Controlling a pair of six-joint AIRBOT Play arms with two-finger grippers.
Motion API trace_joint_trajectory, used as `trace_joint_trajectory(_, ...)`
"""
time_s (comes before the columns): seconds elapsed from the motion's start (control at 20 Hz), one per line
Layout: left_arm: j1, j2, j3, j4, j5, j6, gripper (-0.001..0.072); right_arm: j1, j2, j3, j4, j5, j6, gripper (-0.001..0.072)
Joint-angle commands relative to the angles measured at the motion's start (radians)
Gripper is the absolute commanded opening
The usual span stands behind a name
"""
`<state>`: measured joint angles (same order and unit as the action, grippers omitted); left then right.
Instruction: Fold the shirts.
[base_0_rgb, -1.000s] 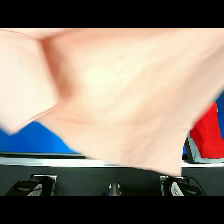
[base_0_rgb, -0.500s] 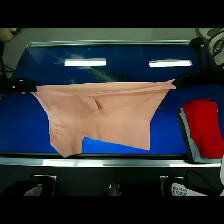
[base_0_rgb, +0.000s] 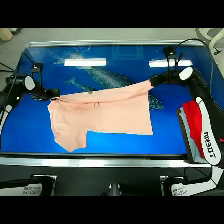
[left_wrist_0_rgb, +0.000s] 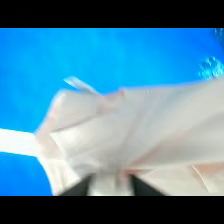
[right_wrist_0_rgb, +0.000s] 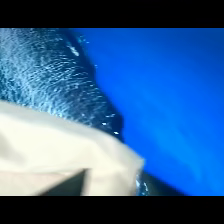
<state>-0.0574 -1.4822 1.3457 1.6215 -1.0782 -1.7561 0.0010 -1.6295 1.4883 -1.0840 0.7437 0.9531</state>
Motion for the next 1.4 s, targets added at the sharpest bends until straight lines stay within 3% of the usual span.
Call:
trace_joint_trajectory(0.0, 0.015, -0.053, 0.023, -0.082, -0.167, 0.082, 0.0716, 0.010, -0.006, 0.019, -0.039, 0.101, 0.023, 0.0636)
trace_joint_trajectory(0.15, 0.098, 0.013, 0.007, -0.140, -0.355, 0.215, 0.0689, -0.066, 0.049, 0.022, -0.092, 0.320, 0.015, 0.0652)
trace_joint_trajectory(0.25, 0.192, 0.093, -0.092, -0.222, -0.362, 0.216, 0.0396, -0.114, 0.053, 0.016, -0.092, 0.513, -0.022, 0.0620)
trace_joint_trajectory(0.3, 0.238, 0.138, -0.163, -0.265, -0.352, 0.217, 0.0381, -0.127, 0.053, 0.004, -0.097, 0.576, -0.045, 0.0610)
trace_joint_trajectory(0.4, 0.314, 0.220, -0.323, -0.341, -0.308, 0.219, 0.0398, -0.135, 0.053, -0.025, -0.108, 0.668, -0.073, 0.0606)
trace_joint_trajectory(0.5, 0.343, 0.255, -0.454, -0.393, -0.246, 0.232, 0.0482, -0.133, 0.053, -0.050, -0.099, 0.698, -0.075, 0.0563)
trace_joint_trajectory(0.75, 0.334, 0.249, -0.602, -0.429, -0.043, 0.232, 0.0482, -0.134, 0.053, -0.061, -0.084, 0.724, -0.075, 0.0552)
trace_joint_trajectory(1.0, 0.334, 0.234, -0.605, -0.430, 0.056, 0.232, 0.0481, -0.134, 0.053, -0.062, -0.095, 0.723, -0.074, 0.0554)
trace_joint_trajectory(1.25, 0.334, 0.195, -0.605, -0.491, 0.095, 0.248, 0.0437, -0.134, 0.054, -0.138, -0.114, 0.747, -0.056, 0.0557)
trace_joint_trajectory(1.35, 0.334, 0.185, -0.605, -0.511, 0.102, 0.257, 0.0352, -0.134, 0.054, -0.193, -0.114, 0.750, -0.056, 0.0562)
